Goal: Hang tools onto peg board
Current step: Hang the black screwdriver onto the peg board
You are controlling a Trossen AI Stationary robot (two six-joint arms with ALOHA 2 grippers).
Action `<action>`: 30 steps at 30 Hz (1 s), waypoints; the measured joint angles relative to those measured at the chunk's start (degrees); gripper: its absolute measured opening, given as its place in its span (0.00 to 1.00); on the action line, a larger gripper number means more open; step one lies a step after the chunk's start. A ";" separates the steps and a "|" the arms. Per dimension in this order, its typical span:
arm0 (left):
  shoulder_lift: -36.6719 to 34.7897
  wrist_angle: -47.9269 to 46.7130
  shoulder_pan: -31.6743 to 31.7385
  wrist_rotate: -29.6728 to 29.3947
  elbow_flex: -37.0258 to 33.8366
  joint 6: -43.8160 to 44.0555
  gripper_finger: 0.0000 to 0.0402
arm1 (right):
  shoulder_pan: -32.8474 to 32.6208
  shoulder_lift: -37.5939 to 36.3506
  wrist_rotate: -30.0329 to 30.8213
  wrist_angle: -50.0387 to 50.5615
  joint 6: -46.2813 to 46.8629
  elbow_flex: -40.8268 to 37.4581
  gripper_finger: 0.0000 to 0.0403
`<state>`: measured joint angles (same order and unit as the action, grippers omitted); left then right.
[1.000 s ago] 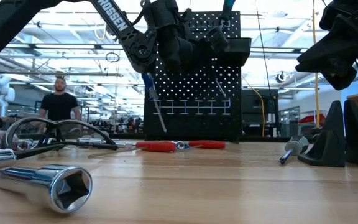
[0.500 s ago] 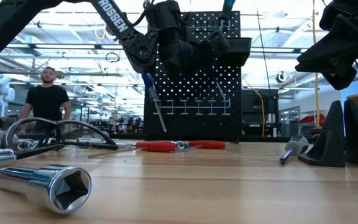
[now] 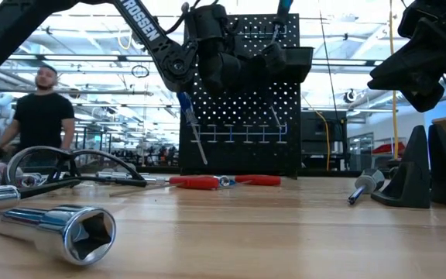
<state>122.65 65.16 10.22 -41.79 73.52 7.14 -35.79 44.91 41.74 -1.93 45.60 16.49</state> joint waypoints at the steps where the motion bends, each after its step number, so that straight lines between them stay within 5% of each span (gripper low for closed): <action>1: 0.03 -0.05 0.00 0.06 0.00 0.02 0.31 | 0.00 0.00 0.00 0.00 0.00 0.00 0.20; 12: 3.82 3.94 0.37 1.39 0.00 2.66 0.31 | 0.00 0.00 0.00 -0.02 0.07 0.00 0.20; 30: 3.82 3.00 0.40 7.38 0.00 -7.72 0.31 | 0.00 0.00 0.02 0.00 -0.20 0.00 0.20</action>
<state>126.48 68.16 10.62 -34.40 73.52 -0.58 -35.79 44.91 41.76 -1.93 45.41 16.49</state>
